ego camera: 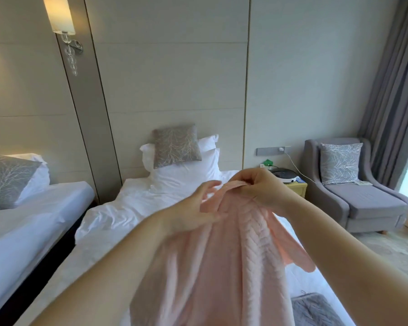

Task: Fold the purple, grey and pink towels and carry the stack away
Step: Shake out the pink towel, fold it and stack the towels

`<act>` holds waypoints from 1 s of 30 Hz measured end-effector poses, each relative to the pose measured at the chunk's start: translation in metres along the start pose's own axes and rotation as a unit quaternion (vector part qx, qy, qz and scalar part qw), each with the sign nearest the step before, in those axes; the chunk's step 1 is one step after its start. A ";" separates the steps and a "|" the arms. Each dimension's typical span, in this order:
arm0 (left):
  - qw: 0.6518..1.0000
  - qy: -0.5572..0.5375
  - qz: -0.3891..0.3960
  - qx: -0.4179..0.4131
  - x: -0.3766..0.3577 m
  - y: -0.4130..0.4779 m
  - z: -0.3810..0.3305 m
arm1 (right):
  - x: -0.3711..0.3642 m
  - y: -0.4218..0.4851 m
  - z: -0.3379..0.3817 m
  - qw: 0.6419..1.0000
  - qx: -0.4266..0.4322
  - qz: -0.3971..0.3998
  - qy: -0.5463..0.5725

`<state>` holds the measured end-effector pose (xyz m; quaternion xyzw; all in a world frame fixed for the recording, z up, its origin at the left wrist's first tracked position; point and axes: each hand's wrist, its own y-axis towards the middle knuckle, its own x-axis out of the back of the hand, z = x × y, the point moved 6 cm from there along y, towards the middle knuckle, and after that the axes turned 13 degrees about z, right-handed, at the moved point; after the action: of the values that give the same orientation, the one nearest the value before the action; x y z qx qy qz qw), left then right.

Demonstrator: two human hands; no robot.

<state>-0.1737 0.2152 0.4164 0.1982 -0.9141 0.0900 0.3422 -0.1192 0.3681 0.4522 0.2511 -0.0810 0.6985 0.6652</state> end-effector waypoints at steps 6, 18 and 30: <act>0.993 -0.099 -0.056 -0.029 -0.013 0.012 -0.001 | 0.010 -0.012 -0.010 1.000 -0.002 0.025 0.007; 0.969 -0.218 -0.060 -0.094 0.008 0.006 -0.027 | -0.010 -0.056 -0.065 0.973 -0.129 0.089 -0.170; 0.972 -0.166 -0.150 -0.069 0.041 -0.025 -0.016 | -0.001 -0.049 -0.051 0.974 -0.063 -0.044 -0.215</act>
<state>-0.1819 0.1846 0.4560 0.3212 -0.9219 -0.0595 0.2081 -0.0844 0.3946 0.3972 0.3562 -0.2544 0.5919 0.6768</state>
